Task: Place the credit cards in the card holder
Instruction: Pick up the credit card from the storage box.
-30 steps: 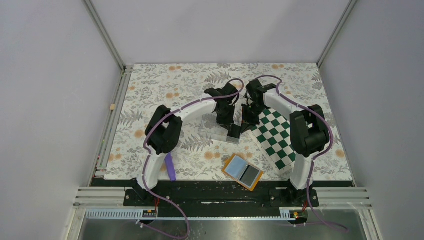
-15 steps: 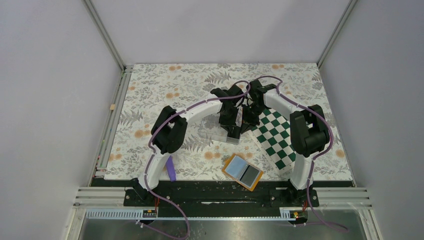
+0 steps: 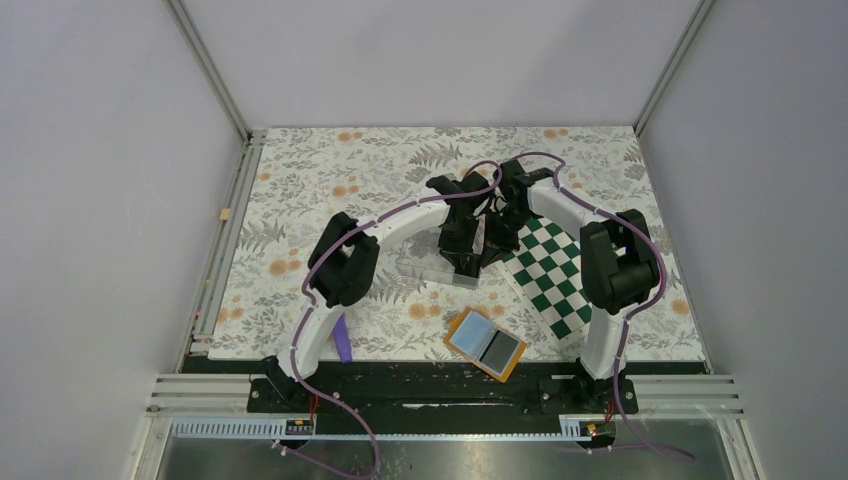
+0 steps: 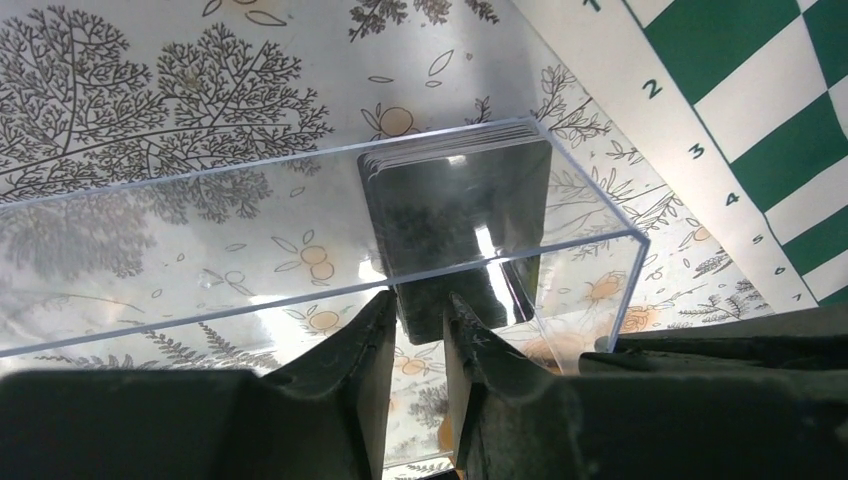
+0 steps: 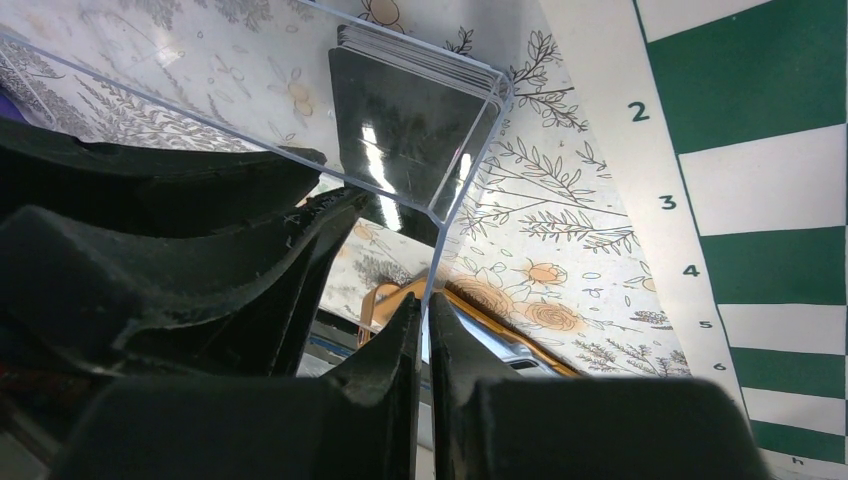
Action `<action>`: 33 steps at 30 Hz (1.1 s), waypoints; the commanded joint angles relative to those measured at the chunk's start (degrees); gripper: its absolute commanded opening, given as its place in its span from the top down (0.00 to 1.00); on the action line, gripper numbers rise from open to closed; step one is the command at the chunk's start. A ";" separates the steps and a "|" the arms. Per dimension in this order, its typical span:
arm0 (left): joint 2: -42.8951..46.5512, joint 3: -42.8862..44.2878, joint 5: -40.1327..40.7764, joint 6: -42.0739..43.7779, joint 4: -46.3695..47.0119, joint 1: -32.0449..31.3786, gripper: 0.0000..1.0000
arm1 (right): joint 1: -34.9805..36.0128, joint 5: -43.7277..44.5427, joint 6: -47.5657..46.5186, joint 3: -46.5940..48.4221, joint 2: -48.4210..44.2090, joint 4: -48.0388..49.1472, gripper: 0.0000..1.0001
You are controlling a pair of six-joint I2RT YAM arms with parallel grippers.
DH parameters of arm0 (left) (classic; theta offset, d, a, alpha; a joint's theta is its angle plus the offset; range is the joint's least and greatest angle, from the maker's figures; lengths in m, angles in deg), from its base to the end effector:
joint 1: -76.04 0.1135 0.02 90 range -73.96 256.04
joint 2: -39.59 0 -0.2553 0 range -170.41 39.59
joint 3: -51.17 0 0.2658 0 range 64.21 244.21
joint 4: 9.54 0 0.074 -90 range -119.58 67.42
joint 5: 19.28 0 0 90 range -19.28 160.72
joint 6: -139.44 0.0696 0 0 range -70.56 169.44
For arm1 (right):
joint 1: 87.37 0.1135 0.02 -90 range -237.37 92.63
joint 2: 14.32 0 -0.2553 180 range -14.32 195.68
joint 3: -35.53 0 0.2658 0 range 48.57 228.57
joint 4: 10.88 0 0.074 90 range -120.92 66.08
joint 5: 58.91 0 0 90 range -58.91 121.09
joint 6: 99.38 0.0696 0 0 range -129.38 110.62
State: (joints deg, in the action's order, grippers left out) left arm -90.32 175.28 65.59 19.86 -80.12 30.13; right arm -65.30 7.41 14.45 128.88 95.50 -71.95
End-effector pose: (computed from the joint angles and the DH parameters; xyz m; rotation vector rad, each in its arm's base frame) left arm 0.3309 -0.3505 0.1432 0.4406 2.9584 -0.3246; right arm 0.3520 0.1729 0.1438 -0.0227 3.0222 0.7119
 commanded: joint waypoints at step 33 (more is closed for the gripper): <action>6.15 -3.91 -6.20 -2.53 9.04 0.56 1.00 | 0.53 -0.98 -0.77 -1.48 1.42 0.85 0.90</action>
State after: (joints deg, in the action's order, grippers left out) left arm -89.27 170.88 62.86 18.13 -75.60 31.79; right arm -65.63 6.32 14.43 128.36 95.50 -71.41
